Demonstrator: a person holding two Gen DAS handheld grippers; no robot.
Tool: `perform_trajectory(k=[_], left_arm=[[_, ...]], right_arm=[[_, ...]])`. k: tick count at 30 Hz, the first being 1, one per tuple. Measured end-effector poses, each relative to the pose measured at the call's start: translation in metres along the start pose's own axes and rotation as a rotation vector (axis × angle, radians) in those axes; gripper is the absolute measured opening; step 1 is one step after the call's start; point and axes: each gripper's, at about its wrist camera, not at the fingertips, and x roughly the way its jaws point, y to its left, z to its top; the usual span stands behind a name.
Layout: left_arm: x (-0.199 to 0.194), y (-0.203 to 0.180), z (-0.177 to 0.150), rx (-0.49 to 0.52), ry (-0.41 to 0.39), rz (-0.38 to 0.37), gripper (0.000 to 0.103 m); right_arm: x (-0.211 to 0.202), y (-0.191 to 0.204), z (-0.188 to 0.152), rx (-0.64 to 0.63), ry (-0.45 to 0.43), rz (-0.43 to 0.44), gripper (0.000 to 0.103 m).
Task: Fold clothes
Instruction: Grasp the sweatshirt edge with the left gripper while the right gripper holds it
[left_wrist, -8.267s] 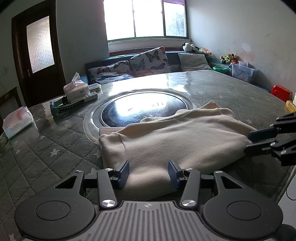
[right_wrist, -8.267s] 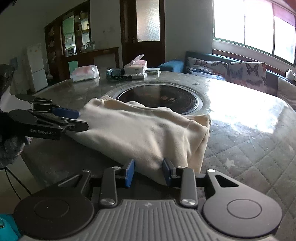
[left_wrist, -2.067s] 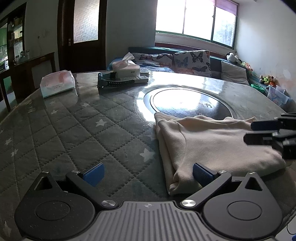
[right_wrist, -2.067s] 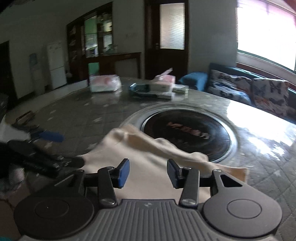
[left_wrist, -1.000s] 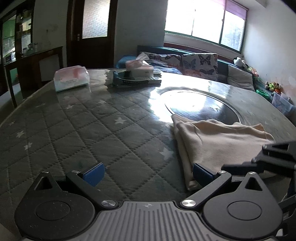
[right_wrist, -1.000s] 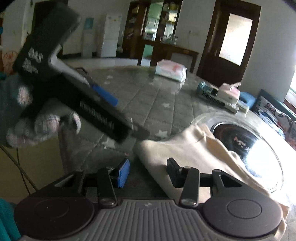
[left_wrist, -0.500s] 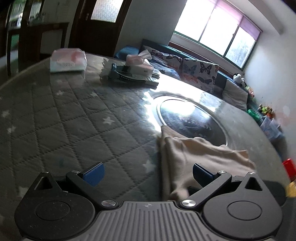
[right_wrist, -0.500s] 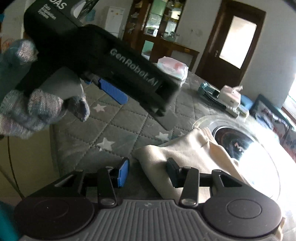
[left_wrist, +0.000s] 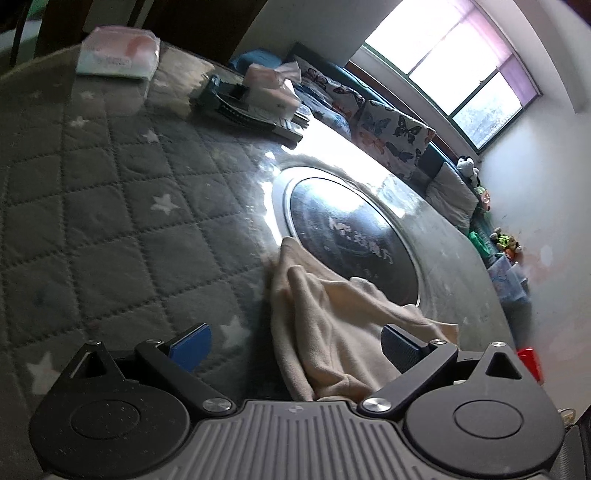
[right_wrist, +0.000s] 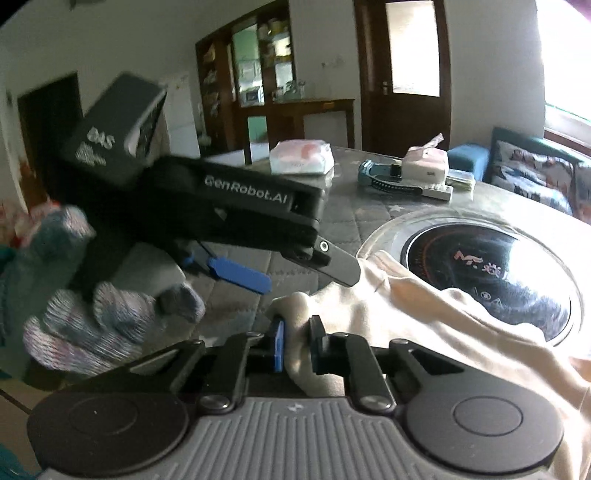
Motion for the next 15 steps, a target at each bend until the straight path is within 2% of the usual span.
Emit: perform_trajectory(k=[1, 6, 9, 12, 14, 15], left_arm=[[0.002, -0.001, 0.001, -0.012, 0.008, -0.009, 0.095], [0.015, -0.004, 0.002, -0.072, 0.043, -0.049, 0.091], [0.02, -0.004, 0.004, -0.093, 0.049, -0.064, 0.083], [0.025, -0.002, 0.006, -0.117, 0.072, -0.09, 0.065], [0.028, 0.0, 0.006, -0.126, 0.079, -0.085, 0.041], [0.029, 0.002, 0.006, -0.13, 0.082, -0.082, 0.035]], right_arm=[[-0.003, -0.003, 0.0, 0.012, -0.009, 0.003, 0.012], [-0.017, -0.014, 0.003, 0.069, -0.053, 0.026, 0.011], [-0.021, -0.015, 0.001, 0.074, -0.062, 0.033, 0.011], [-0.022, -0.013, -0.002, 0.073, -0.059, 0.041, 0.011], [-0.02, -0.011, -0.003, 0.065, -0.053, 0.044, 0.011], [-0.02, -0.01, -0.004, 0.06, -0.051, 0.043, 0.011]])
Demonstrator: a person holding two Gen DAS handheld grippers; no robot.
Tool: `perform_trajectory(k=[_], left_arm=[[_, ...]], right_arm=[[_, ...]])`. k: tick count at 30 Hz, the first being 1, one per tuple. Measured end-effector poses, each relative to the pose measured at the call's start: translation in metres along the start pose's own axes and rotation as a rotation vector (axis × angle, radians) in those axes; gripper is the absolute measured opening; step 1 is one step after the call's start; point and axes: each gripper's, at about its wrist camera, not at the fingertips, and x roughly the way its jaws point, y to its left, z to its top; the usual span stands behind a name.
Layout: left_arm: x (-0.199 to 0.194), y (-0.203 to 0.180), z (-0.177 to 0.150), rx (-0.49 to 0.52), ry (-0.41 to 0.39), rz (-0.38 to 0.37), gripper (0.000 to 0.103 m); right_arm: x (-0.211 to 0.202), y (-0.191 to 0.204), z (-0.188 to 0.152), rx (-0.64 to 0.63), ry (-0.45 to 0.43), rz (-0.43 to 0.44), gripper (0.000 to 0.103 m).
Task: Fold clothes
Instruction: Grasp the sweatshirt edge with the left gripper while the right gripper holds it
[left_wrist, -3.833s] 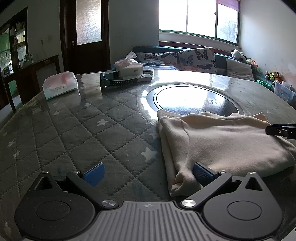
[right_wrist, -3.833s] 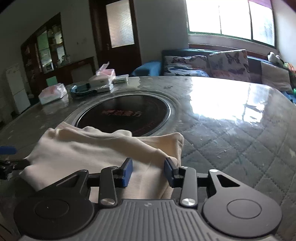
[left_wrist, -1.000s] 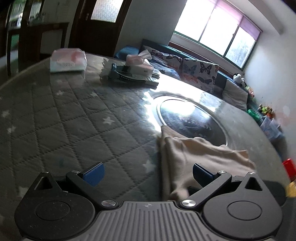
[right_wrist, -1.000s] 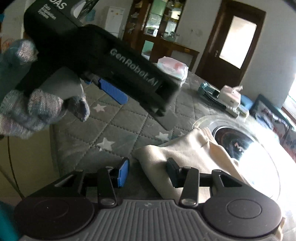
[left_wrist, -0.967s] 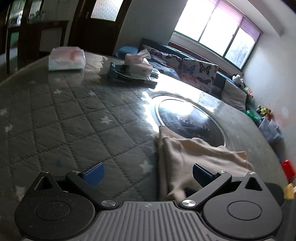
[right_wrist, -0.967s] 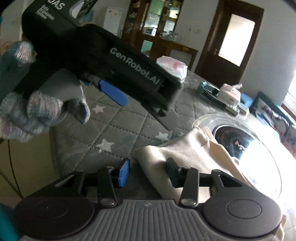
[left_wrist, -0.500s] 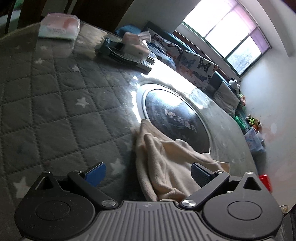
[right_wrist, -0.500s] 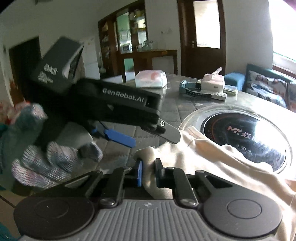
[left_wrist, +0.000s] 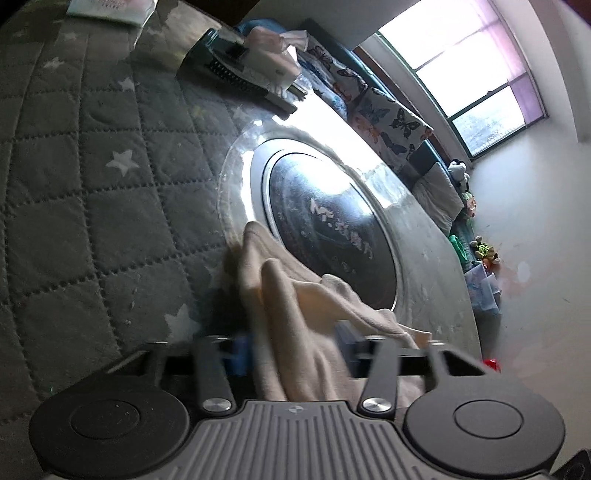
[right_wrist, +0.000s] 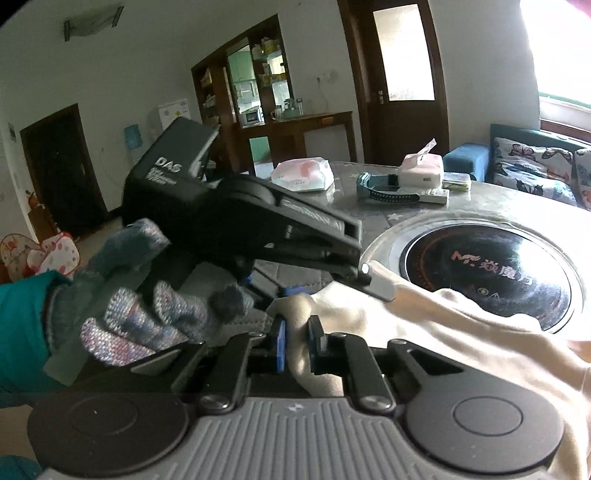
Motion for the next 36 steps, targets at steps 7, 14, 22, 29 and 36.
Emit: perform_trajectory(k=[7, 14, 22, 29, 36], left_arm=[[-0.001, 0.012, -0.003, -0.023, -0.014, -0.01, 0.017], [0.0, 0.005, -0.007, 0.041, -0.03, 0.018, 0.017], [0.0, -0.002, -0.01, 0.1, -0.037, 0.048, 0.018], [0.002, -0.009, -0.011, 0.154, -0.041, 0.071, 0.018], [0.005, -0.017, -0.014, 0.229, -0.054, 0.104, 0.017]], right_arm=[[-0.001, 0.002, -0.005, -0.013, 0.009, -0.018, 0.015], [-0.034, -0.029, -0.012, 0.056, -0.024, -0.163, 0.02], [-0.063, -0.111, -0.031, 0.223, -0.026, -0.447, 0.035], [-0.065, -0.156, -0.047, 0.351, -0.014, -0.516, 0.041], [-0.056, -0.166, -0.056, 0.426, -0.03, -0.478, 0.025]])
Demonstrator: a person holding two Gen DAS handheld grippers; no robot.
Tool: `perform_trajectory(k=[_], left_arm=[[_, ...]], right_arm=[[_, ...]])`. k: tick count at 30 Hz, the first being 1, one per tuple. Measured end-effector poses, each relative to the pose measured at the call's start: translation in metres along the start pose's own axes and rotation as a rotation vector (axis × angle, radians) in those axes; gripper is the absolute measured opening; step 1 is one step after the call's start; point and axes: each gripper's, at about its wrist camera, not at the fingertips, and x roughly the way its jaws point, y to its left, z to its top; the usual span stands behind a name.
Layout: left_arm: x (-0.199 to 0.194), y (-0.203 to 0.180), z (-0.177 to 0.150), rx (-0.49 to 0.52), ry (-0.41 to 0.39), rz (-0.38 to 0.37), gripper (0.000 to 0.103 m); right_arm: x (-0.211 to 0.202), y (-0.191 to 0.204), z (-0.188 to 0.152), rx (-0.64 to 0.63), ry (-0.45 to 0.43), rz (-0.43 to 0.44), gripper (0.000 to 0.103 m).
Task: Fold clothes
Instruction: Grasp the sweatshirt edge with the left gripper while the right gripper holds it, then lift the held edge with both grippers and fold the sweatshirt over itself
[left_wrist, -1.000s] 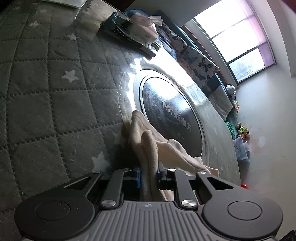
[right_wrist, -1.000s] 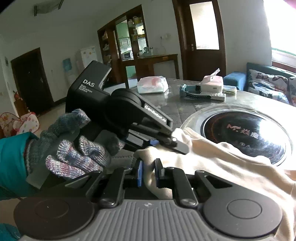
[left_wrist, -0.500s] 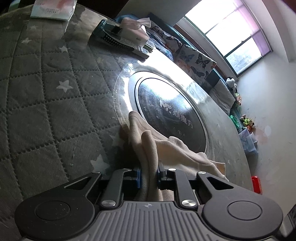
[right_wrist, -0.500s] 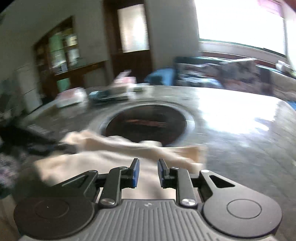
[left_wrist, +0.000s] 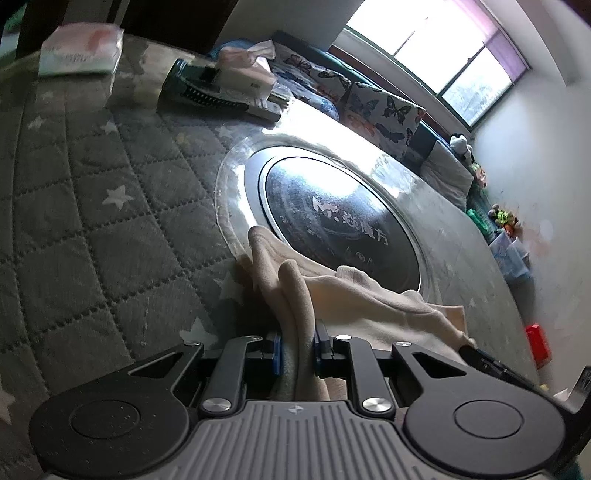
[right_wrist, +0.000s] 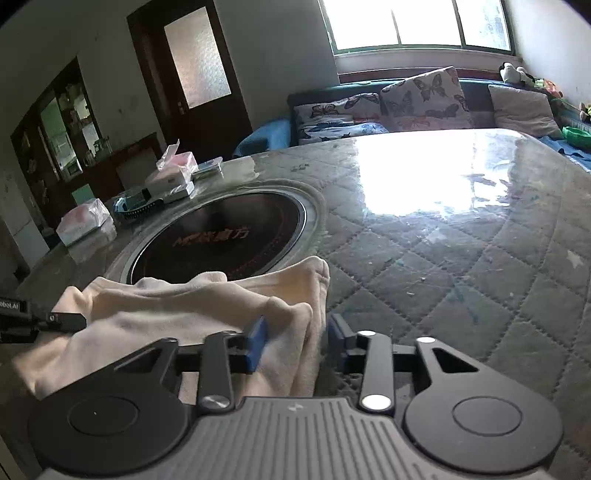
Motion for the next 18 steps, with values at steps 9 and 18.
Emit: perform_trajectory(k=[9, 18], left_arm=[[-0.01, -0.027, 0.003, 0.126, -0.048, 0.024, 0.014], [0.004, -0.083, 0.012, 0.232, -0.053, -0.034, 0.014]], right_arm=[[-0.024, 0.007, 0.007, 0.032, -0.07, 0.036, 0.01], [-0.069, -0.003, 0.024, -0.027, -0.158, -0.027, 0.009]])
